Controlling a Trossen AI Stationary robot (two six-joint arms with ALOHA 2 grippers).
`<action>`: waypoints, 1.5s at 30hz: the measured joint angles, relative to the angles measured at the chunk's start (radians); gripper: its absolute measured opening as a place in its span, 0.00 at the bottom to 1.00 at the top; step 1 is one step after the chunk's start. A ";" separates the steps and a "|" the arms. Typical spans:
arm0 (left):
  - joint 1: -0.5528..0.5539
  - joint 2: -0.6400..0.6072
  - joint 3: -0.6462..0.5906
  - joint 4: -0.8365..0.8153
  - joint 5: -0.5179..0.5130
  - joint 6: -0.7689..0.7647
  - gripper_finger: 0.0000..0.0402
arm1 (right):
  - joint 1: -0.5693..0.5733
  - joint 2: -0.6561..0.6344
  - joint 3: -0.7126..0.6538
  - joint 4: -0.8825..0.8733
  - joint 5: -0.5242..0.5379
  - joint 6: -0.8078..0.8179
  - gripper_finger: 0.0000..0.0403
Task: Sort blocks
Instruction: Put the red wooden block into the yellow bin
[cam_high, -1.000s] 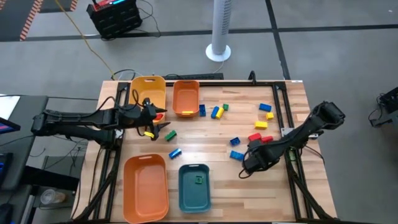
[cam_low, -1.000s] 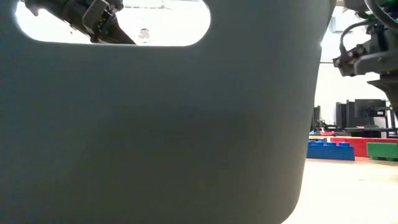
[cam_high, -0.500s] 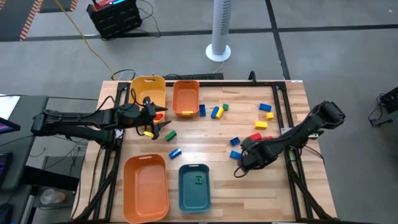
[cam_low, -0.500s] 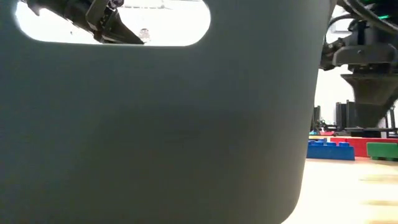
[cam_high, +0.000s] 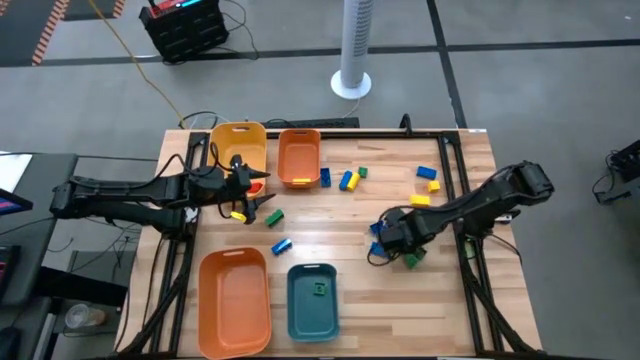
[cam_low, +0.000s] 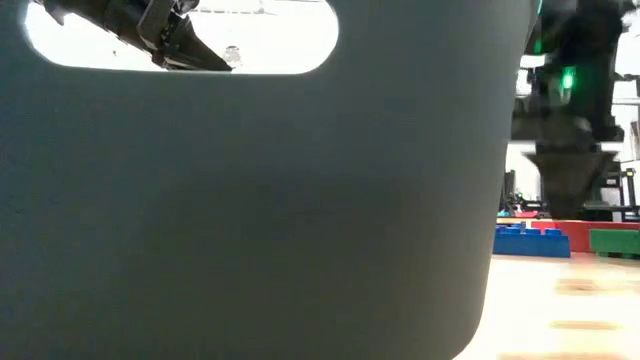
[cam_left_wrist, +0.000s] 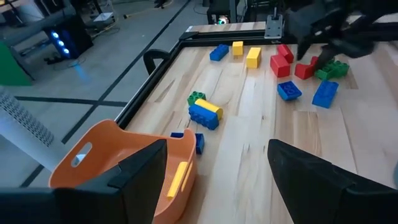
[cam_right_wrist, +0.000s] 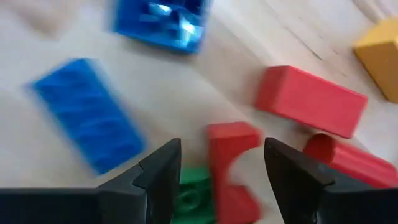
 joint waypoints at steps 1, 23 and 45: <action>0.000 0.000 0.000 -0.001 0.000 0.000 0.68 | -0.010 0.001 -0.018 0.003 -0.006 0.001 0.58; 0.000 0.000 0.000 -0.009 -0.001 0.013 0.68 | -0.045 -0.001 -0.084 0.127 -0.055 -0.032 0.30; 0.000 -0.004 0.000 0.023 -0.029 0.105 0.68 | -0.139 -0.004 0.084 0.559 0.158 -0.556 0.24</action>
